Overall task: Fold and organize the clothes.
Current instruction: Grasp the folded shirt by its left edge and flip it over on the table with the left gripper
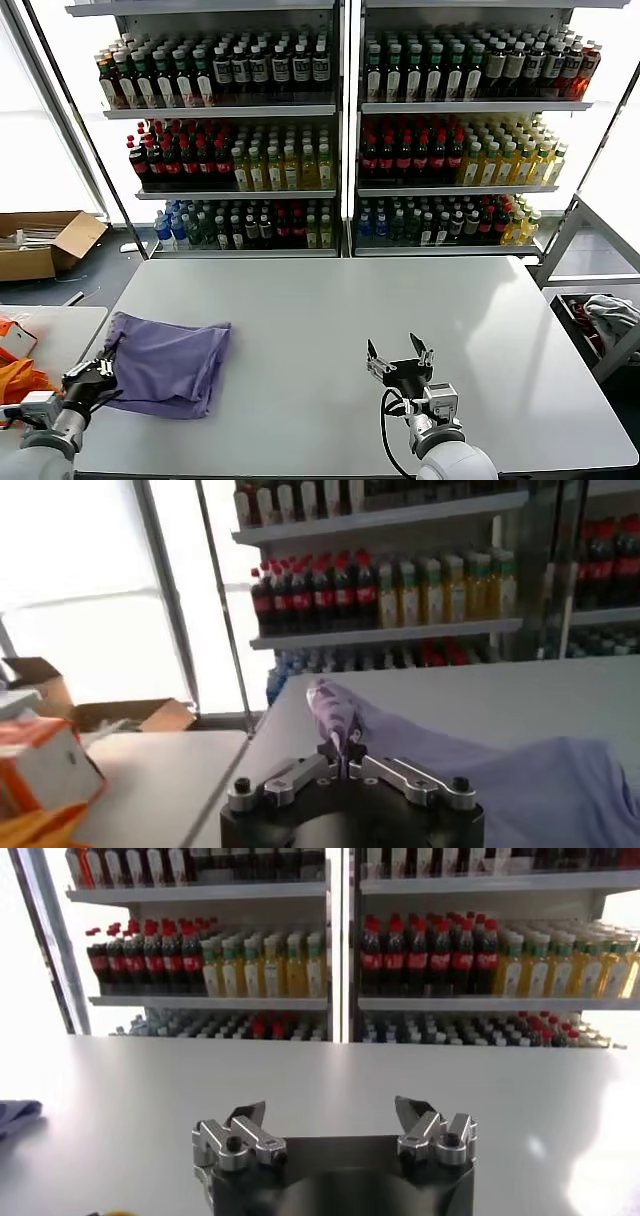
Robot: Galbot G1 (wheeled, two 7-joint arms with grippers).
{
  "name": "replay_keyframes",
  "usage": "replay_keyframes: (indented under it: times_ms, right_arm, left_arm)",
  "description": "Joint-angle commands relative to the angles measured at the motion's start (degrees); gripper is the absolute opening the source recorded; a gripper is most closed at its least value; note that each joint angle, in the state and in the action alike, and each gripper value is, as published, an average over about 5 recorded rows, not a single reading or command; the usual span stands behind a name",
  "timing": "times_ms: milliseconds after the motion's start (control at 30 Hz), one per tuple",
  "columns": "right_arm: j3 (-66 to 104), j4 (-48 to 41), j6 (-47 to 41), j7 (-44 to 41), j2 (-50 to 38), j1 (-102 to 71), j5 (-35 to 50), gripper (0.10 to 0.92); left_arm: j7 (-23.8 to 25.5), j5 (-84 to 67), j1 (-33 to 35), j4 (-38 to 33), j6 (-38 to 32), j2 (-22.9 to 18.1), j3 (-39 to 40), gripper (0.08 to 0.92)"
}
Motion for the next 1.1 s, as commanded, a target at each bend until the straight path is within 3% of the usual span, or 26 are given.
replay_keyframes:
  times_ms: [33, 167, 300, 500, 667, 867, 1100]
  right_arm:
    - [0.1, -0.5, 0.1, 0.0, 0.0, 0.3, 0.1, 0.823]
    - [0.9, 0.1, 0.0, 0.0, 0.0, -0.4, 0.1, 0.823]
    - [2.6, 0.9, -0.1, 0.0, 0.3, -2.1, -0.1, 0.823]
    - [6.6, 2.0, 0.3, 0.0, 1.6, -6.8, -1.0, 0.823]
    - [10.3, 3.8, 0.6, -0.1, 3.8, -11.0, -2.5, 0.823]
    - [12.1, 5.7, 1.1, -0.3, 6.2, -14.5, -4.5, 0.823]
    - [12.6, 6.0, 1.1, -0.4, 6.4, -15.0, -4.9, 0.823]
  left_arm:
    - [0.6, -2.0, 0.3, 0.0, -0.1, 11.7, -14.1, 0.102]
    - [0.1, -0.9, -0.4, -4.4, 0.7, 9.3, -8.8, 0.102]
    - [-1.8, 1.0, -0.7, -9.4, 1.0, 4.1, 1.3, 0.102]
    - [-5.7, 8.0, -4.1, -15.5, 2.1, -5.5, 28.0, 0.102]
    - [-7.6, 12.7, -12.6, -10.9, 4.1, -13.3, 46.6, 0.102]
    - [-7.7, 15.1, -20.4, 1.6, 4.8, -16.9, 53.6, 0.102]
    - [-8.4, 13.0, -23.5, 4.0, 5.5, -16.8, 53.4, 0.102]
